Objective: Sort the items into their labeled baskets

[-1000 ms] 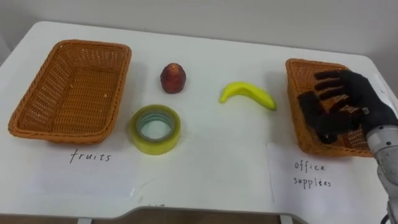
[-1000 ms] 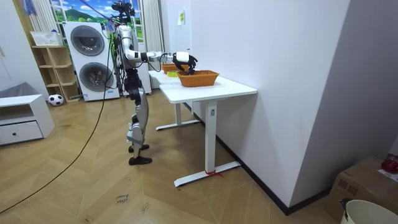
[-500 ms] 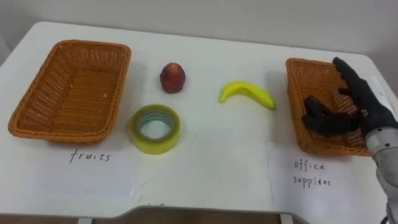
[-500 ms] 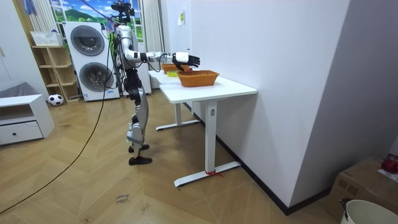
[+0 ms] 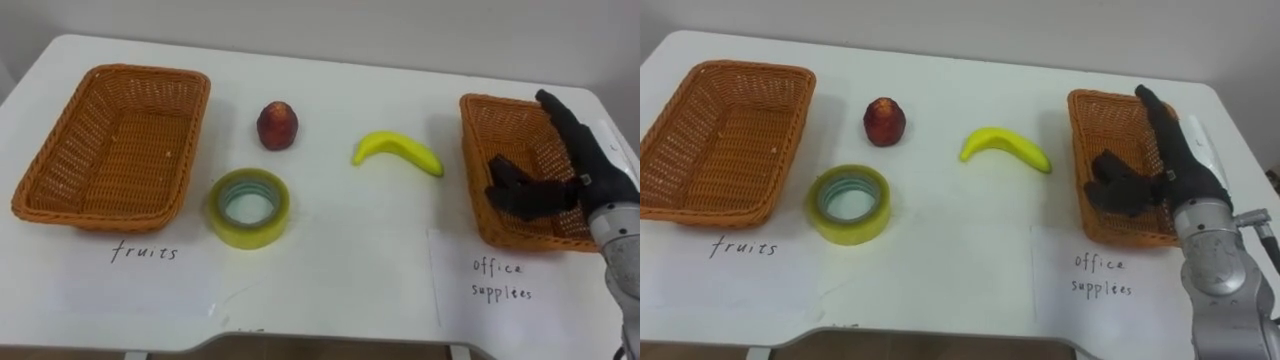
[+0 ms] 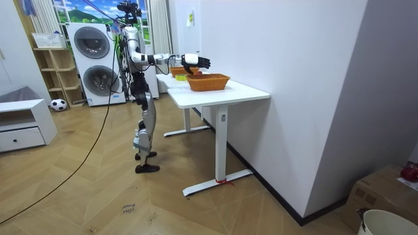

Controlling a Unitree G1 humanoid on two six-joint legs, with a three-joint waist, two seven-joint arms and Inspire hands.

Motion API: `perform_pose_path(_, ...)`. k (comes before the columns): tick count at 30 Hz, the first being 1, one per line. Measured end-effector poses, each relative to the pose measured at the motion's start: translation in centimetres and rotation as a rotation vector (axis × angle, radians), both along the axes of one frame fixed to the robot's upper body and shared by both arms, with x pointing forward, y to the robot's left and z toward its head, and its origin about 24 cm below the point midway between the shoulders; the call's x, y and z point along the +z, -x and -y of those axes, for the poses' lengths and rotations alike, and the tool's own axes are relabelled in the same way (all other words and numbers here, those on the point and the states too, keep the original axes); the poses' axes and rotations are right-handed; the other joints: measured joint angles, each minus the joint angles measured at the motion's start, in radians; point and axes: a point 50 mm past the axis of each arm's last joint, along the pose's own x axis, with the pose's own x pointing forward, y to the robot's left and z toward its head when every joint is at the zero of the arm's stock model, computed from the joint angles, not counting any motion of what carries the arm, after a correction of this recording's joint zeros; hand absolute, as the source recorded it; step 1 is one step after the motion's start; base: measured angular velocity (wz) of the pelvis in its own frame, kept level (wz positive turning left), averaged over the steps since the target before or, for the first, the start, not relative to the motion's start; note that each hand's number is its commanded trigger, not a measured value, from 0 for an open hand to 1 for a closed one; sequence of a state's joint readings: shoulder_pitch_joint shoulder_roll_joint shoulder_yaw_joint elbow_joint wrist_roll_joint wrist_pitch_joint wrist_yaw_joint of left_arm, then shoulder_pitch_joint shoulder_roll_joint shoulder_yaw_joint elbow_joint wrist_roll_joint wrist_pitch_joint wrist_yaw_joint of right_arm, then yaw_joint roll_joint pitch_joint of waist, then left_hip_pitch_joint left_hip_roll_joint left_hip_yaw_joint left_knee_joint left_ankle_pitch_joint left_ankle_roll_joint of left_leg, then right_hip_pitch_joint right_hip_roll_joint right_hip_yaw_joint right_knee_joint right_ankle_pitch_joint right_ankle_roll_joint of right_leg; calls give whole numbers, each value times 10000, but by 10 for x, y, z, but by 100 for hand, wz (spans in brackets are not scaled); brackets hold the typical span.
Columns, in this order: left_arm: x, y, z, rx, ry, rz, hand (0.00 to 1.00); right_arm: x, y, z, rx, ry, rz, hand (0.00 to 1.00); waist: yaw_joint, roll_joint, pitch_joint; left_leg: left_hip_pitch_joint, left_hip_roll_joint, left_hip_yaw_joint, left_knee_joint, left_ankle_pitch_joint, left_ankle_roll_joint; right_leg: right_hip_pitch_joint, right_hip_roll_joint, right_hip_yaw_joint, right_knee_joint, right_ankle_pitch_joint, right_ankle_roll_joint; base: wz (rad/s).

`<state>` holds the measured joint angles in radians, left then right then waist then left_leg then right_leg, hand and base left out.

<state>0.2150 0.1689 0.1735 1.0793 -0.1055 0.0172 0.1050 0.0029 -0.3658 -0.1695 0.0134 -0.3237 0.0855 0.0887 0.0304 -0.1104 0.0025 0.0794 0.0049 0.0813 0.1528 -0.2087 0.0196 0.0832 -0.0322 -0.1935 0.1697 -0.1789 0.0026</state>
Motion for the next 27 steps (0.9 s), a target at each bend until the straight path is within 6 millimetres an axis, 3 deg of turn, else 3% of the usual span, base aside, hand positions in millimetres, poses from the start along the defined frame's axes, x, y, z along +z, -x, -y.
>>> perform_pose_path(6, 1, -4, -1, -59, -23, 175, 0, 28, -8, -9, 370, 138, 1163, 0, -44, 12, -29, 7, -2, 18, 18, 2, 0, -7, -1, -2, 2, 0, 0, 0)
perform_pose_path(11, 1, -3, -1, -121, 11, 141, 0, 49, -16, -14, 376, 269, 2211, 0, -43, -113, -90, -6, -7, 13, 39, 2, 1, 8, -9, -11, 5, 0, 0, 0)
perform_pose_path(16, 0, -2, 0, -166, 45, 51, 0, 66, -16, -22, 658, 361, 2942, 0, 20, -199, -45, 1, -6, 1, 81, 2, 1, 36, -16, -16, 4, 0, 0, 0)
perform_pose_path(20, 0, -2, 1, -208, 197, 82, 0, 76, -17, -26, 847, 401, 3347, 0, 41, -114, 18, 1, -1, 1, 70, 1, 1, 38, -13, -10, 10, 0, 0, 0)
perform_pose_path(27, 0, -6, 2, -292, 388, 187, 0, 84, -19, -35, 1283, 84, 3673, 0, 179, -59, 46, -4, -2, 16, 61, 2, 1, 14, -5, -10, 14, 0, 0, 0)
